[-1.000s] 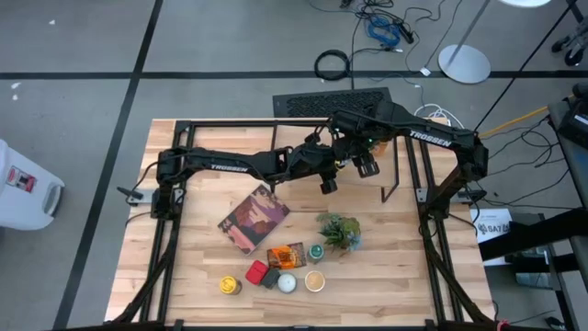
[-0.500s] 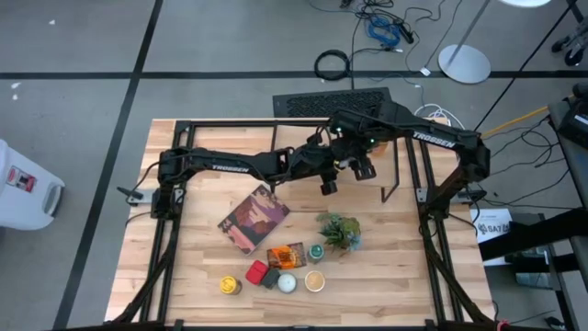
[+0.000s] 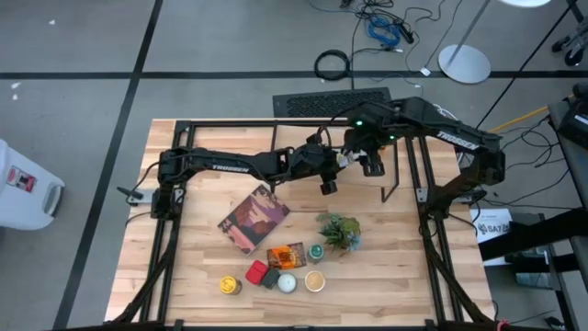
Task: Shelf spices
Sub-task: Put the white seasoning bottle on the shelf
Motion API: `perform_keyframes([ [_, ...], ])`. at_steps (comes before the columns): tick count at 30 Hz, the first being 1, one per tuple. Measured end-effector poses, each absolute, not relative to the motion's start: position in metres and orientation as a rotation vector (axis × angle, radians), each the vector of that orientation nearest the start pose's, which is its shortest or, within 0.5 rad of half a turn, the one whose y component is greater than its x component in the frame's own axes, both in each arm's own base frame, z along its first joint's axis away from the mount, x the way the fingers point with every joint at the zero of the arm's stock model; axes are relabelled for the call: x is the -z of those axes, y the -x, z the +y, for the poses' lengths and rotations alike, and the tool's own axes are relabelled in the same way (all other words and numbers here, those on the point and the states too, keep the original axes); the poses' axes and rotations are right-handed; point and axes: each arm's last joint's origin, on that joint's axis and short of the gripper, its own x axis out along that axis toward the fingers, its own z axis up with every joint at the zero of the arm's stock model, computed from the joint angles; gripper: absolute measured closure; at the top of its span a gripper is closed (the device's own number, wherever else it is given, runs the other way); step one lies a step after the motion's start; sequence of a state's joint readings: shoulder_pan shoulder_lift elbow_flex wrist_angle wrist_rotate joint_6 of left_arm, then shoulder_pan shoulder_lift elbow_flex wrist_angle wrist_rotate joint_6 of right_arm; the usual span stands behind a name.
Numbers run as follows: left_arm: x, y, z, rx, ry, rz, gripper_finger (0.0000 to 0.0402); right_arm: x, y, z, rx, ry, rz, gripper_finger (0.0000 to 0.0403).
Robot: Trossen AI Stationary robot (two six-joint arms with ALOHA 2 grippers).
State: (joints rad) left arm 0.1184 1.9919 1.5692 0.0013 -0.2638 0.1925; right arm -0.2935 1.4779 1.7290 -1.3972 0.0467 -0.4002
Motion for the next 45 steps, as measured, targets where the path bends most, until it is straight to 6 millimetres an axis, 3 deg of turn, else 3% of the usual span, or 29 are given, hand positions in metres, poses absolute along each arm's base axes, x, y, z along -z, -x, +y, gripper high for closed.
perform_keyframes([
  [5, -0.263, -0.458, 0.062, -0.338, -0.217, 0.45, 0.0203, -0.416, -0.23, -0.071, 0.122, 0.197, 1.065, 0.0172],
  [15, -0.297, -0.445, 0.059, -0.347, -0.211, 0.36, 0.0203, -0.447, -0.197, -0.059, 0.15, 0.092, 0.822, 0.0172],
  [29, -0.34, -0.417, 0.057, -0.361, -0.238, 0.306, 0.0203, -0.445, -0.203, -0.058, 0.115, -0.012, 0.754, 0.0172],
  [36, -0.356, -0.398, 0.056, -0.391, -0.265, 0.322, 0.0203, -0.454, -0.187, -0.059, 0.145, 0.067, 0.711, 0.0172],
  [41, -0.367, -0.386, 0.055, -0.397, -0.271, 0.332, 0.0203, -0.466, -0.168, -0.06, 0.148, 0.039, 0.584, 0.0172],
  [45, -0.374, -0.381, 0.055, -0.399, -0.268, 0.316, 0.0203, -0.449, -0.164, -0.061, 0.16, 0.023, 0.559, 0.0172],
])
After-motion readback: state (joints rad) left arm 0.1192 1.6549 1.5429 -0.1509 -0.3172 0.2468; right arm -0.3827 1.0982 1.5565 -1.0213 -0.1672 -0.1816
